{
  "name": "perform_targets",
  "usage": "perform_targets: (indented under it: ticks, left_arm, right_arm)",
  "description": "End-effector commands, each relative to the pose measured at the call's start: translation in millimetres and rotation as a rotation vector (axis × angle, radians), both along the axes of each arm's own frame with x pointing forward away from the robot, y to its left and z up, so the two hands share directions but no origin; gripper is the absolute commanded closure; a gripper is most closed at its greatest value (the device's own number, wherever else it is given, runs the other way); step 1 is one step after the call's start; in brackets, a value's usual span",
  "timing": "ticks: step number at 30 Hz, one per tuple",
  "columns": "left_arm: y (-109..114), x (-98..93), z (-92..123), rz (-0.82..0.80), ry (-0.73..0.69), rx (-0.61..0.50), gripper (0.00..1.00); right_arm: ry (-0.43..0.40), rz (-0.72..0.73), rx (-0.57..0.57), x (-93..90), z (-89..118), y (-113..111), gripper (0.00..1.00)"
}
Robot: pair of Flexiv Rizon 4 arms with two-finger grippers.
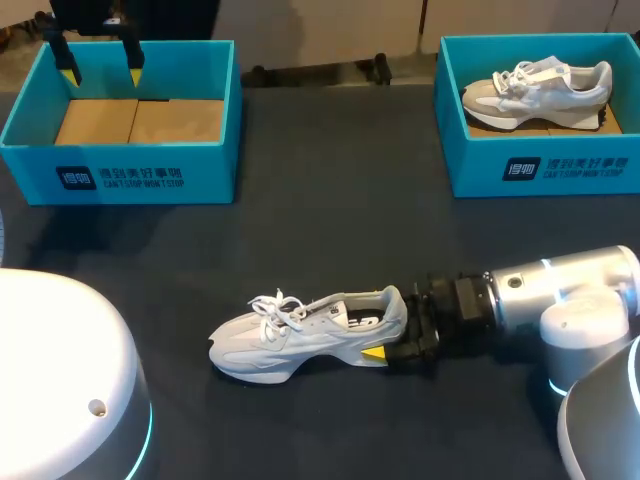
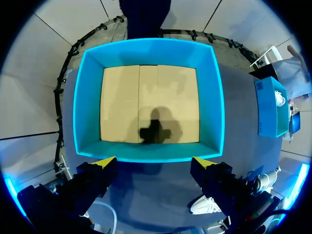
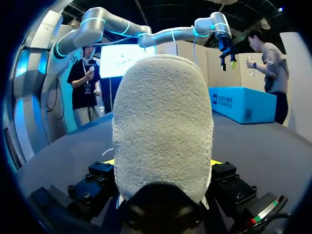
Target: Take the shoe out of the shoebox, open the shoe tongue, remove and reinsert the insole, then place the shoe into the shoebox
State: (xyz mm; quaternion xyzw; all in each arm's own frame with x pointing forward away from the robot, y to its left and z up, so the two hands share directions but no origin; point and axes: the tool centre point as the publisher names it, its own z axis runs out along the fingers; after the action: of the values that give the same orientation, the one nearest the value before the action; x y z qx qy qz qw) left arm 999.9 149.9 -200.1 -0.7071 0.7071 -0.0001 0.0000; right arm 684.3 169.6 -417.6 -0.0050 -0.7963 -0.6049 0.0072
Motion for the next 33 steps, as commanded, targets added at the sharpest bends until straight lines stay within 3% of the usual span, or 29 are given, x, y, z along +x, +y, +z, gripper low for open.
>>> perform_targets:
  ticks: [1,27,30,33]
  left_arm:
    - [0,0.1,0,0.0,0.0,0.0,0.0]
    - [0,0.1,0,0.0,0.0,0.0,0.0]
    - [-19,0.0,37,0.028,-0.107,-0.071,0.0]
    - [-34,-11.3,55,0.009,-0.121,-0.125,0.0]
  right_arm:
    - [-0.012,-0.03,0.0,-2.1,1,2,1.0]
    - [-0.01,-0.047,0.002,6.0,-1,0,1.0]
    - [-0.01,-0.047,0.002,6.0,-1,0,1.0]
    - [-0.01,-0.047,0.002,6.0,-1,0,1.0]
